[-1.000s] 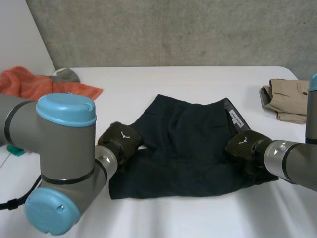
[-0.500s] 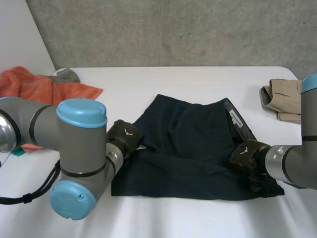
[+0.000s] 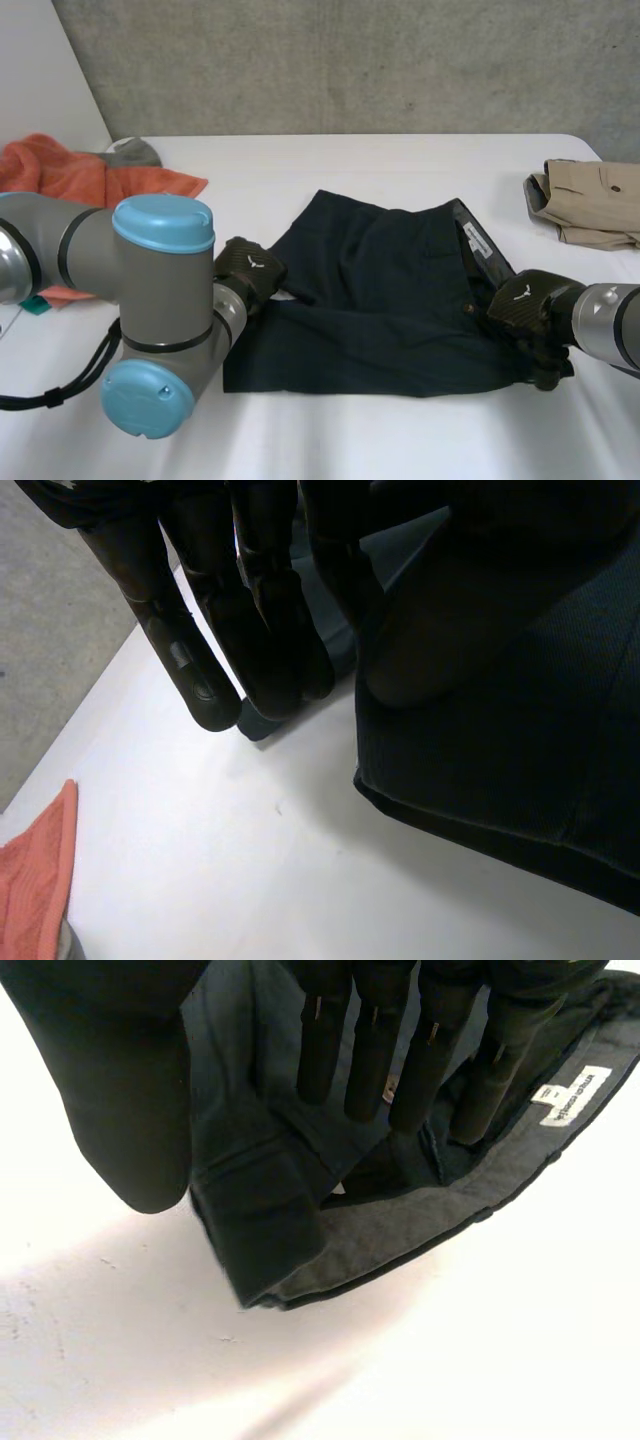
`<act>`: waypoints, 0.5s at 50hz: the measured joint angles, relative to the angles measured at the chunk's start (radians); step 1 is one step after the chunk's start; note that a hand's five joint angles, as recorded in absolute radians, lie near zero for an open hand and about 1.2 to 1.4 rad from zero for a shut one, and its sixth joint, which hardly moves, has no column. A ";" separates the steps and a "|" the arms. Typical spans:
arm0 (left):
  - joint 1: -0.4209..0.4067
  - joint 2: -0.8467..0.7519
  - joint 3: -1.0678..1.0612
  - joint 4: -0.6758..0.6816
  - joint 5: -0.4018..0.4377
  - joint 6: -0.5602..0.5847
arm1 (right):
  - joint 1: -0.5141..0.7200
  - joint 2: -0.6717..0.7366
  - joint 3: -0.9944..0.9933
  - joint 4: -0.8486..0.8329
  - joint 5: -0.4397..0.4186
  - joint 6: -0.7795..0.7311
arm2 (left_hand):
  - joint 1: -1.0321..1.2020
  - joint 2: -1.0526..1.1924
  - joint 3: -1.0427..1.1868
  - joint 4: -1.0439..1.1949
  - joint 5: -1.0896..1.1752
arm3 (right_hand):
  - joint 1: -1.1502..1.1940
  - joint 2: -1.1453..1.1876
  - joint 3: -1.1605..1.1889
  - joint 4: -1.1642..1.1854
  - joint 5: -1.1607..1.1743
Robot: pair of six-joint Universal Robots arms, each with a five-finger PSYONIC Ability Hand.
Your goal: Fold the laundry.
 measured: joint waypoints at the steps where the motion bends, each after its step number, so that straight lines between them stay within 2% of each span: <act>1: 0.000 -0.001 0.002 0.000 -0.001 0.000 | -0.001 -0.003 0.004 0.001 -0.001 0.000 | 0.000 0.000 0.000 0.000 0.000 | 0.000 0.000 -0.001 -0.002 -0.001; 11: 0.011 -0.003 0.003 -0.004 -0.003 -0.007 | -0.022 0.007 0.072 -0.044 -0.007 -0.001 | 0.000 0.000 0.000 0.000 0.000 | 0.039 0.044 0.044 0.034 0.053; 12: 0.016 -0.002 -0.003 -0.006 -0.001 -0.011 | -0.027 0.017 0.078 -0.069 -0.011 0.002 | 0.000 0.000 0.000 0.000 0.000 | 0.316 0.340 0.332 0.333 0.337; 14: 0.020 0.001 -0.014 -0.008 0.000 -0.014 | -0.031 0.029 0.080 -0.102 -0.017 0.009 | 0.000 0.000 0.000 0.000 0.000 | 0.482 0.573 0.556 0.560 0.574; 17: 0.022 0.010 -0.036 -0.010 0.001 -0.017 | -0.032 0.043 0.078 -0.146 -0.022 0.026 | -0.003 -0.021 -0.016 -0.017 -0.012 | 0.500 0.630 0.629 0.639 0.631; 18: 0.022 0.020 -0.052 -0.010 0.002 -0.019 | -0.031 0.050 0.078 -0.170 -0.024 0.040 | -0.150 -0.195 -0.189 -0.183 -0.167 | 0.500 0.630 0.635 0.647 0.635; 19: 0.022 0.027 -0.063 -0.010 0.003 -0.020 | -0.031 0.053 0.078 -0.181 -0.025 0.048 | -0.150 -0.195 -0.189 -0.183 -0.167 | 0.500 0.630 0.636 0.649 0.636; 21: 0.022 0.059 -0.097 -0.010 0.004 -0.027 | -0.031 0.062 0.080 -0.207 -0.029 0.074 | -0.442 -0.482 -0.471 -0.472 -0.451 | 0.500 0.630 0.638 0.651 0.639; 23: 0.023 0.093 -0.130 -0.010 0.006 -0.036 | -0.031 0.069 0.083 -0.222 -0.033 0.095 | -0.583 -0.625 -0.614 -0.620 -0.601 | 0.508 0.630 0.639 0.651 0.641; 25: 0.023 0.133 -0.165 -0.009 0.008 -0.049 | -0.031 0.075 0.085 -0.230 -0.037 0.113 | -0.629 -0.679 -0.671 -0.682 -0.665 | 0.509 0.630 0.639 0.651 0.641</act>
